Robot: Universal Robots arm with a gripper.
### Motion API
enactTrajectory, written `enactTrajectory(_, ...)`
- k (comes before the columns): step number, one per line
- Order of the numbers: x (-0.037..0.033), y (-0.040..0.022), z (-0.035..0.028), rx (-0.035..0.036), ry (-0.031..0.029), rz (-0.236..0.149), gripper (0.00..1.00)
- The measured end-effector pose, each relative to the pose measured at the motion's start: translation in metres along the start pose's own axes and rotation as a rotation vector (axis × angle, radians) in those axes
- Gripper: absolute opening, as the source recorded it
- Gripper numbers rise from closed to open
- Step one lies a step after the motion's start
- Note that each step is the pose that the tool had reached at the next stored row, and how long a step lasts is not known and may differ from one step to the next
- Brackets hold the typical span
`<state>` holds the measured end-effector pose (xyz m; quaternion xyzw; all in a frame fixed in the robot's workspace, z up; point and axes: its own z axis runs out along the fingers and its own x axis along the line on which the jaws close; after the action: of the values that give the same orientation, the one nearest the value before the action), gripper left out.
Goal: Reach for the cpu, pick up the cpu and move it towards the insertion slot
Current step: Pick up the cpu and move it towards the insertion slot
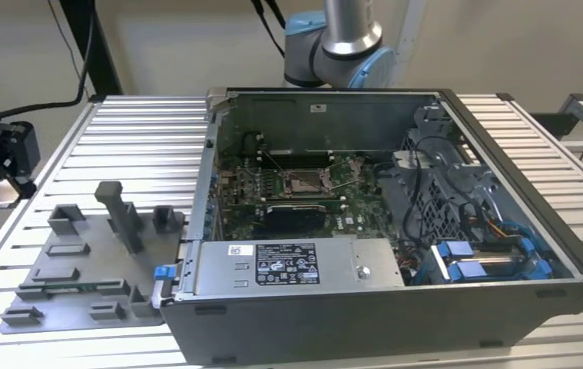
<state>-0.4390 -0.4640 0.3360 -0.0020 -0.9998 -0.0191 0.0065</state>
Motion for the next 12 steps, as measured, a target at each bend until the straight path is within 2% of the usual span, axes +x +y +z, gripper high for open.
enactTrajectory(12, 0.0003, 0.001, -0.0266, 0.0, 0.0003, 0.0, 0.0)
